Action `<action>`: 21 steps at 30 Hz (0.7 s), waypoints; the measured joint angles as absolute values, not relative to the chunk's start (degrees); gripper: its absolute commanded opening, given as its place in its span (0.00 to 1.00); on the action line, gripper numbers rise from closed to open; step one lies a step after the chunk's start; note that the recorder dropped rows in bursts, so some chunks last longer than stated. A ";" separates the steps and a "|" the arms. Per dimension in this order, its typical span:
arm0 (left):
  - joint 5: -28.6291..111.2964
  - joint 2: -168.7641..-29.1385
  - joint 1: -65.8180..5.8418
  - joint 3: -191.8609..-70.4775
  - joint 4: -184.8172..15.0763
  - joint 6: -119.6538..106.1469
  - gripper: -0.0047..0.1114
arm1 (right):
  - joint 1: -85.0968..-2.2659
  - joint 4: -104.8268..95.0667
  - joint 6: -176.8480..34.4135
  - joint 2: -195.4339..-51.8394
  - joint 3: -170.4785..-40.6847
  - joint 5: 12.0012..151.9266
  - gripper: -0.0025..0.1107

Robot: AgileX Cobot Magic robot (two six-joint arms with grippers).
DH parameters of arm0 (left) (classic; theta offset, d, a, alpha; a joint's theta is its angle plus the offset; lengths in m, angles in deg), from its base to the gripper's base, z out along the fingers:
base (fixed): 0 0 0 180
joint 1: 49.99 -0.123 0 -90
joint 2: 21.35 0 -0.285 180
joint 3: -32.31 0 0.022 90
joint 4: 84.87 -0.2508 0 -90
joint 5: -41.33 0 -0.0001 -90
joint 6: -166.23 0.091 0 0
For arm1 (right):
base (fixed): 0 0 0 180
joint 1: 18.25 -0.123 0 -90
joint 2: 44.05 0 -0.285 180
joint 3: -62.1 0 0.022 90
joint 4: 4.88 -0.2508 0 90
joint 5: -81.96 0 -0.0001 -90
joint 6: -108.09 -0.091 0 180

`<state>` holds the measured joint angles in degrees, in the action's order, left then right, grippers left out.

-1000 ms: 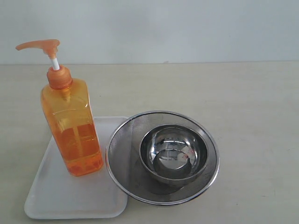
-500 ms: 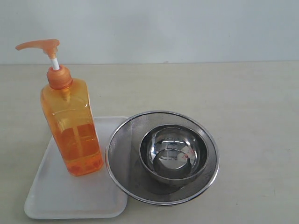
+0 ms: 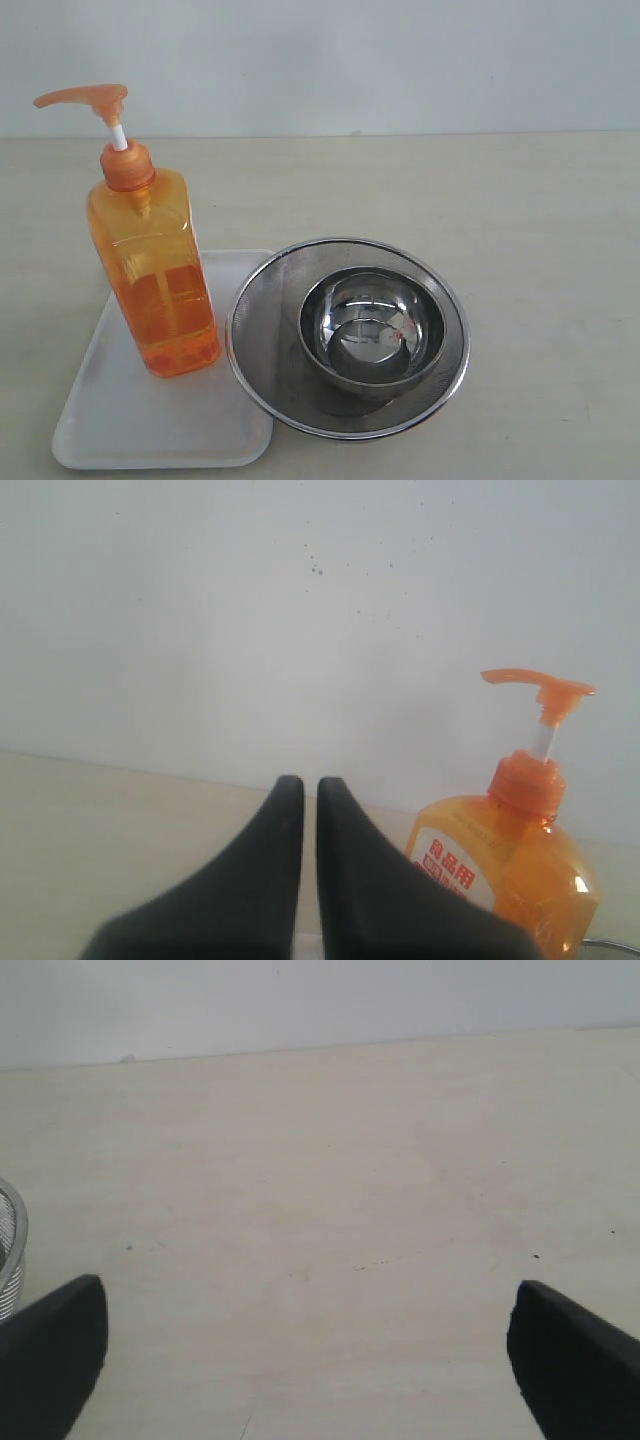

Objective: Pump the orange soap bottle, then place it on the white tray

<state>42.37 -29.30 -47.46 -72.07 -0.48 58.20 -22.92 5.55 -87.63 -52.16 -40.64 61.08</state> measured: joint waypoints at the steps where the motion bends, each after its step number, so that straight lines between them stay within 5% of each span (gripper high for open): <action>1: 42.37 -29.30 -47.46 -72.07 -0.48 58.20 0.08 | -22.92 5.55 -87.63 -52.16 -40.64 61.08 0.95; 15: 42.89 -29.30 -47.46 -73.98 3.83 51.61 0.08 | -22.92 5.55 -87.63 -52.16 -40.64 60.90 0.95; 21: 54.59 -39.96 -47.46 -95.64 1.06 51.83 0.08 | -22.92 5.55 -87.63 -52.16 -40.64 60.67 0.95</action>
<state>54.59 -39.96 -47.46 -95.64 1.06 51.83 -22.92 5.55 -87.63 -52.16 -40.64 60.67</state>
